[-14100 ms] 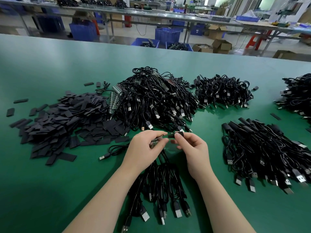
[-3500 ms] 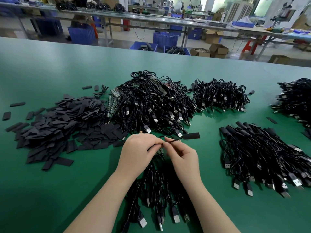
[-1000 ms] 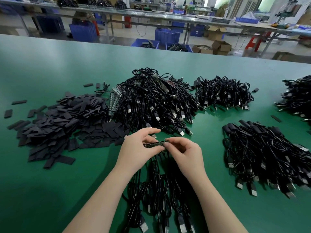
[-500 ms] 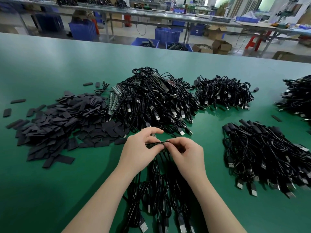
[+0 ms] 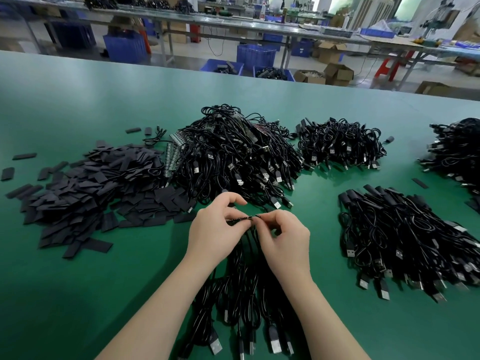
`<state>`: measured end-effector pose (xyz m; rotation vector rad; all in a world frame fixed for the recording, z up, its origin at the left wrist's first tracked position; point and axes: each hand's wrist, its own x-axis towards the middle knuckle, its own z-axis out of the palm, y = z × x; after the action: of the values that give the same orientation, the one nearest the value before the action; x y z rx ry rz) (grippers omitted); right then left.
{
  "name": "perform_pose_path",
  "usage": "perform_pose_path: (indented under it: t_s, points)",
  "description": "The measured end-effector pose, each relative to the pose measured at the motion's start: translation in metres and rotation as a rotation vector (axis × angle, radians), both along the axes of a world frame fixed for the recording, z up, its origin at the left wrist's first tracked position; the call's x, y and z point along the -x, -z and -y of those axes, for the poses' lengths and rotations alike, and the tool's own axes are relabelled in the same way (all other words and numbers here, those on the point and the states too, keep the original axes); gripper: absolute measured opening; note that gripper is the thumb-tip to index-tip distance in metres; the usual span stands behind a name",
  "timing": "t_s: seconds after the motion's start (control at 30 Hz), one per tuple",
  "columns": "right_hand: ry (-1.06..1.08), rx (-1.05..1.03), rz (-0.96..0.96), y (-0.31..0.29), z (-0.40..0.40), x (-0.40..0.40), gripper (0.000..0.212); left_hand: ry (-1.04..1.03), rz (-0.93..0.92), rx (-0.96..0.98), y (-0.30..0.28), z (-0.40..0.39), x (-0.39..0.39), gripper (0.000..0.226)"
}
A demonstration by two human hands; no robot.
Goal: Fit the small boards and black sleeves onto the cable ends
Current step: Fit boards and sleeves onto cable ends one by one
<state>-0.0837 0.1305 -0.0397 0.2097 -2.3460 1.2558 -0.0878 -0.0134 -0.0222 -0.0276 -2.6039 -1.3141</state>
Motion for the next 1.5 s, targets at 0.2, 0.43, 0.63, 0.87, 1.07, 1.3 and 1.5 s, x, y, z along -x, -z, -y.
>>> perform_pose_path:
  t_s: [0.2,0.43,0.63,0.87,1.07,1.3,1.5]
  points:
    - [0.234,0.310,-0.024,-0.014,-0.018,-0.001,0.019,0.021,-0.039,0.061,0.001,0.001,0.000,0.037]
    - [0.320,0.598,-0.384,-0.060,-0.037,-0.008,0.016,0.003,-0.093,0.153,0.005,-0.001,0.001,0.036]
    - [0.136,0.359,-0.400,-0.090,-0.012,-0.019,0.017,-0.094,-0.464,0.168,-0.002,0.000,-0.001,0.027]
    - [-0.079,0.771,-0.117,-0.119,0.038,-0.012,0.012,-0.174,-0.840,0.272,-0.011,-0.001,-0.010,0.039]
    - [-0.059,0.893,0.307,-0.080,0.044,-0.002,0.004,-0.213,-0.645,0.505,-0.007,-0.003,-0.013,0.063]
    - [0.007,0.385,0.515,-0.045,0.021,0.000,0.010,0.103,-0.233,0.407,-0.001,0.004,-0.005,0.028]
    - [0.095,-0.331,0.050,-0.062,0.040,-0.008,0.009,0.016,-0.255,0.527,-0.004,0.005,-0.001,0.008]
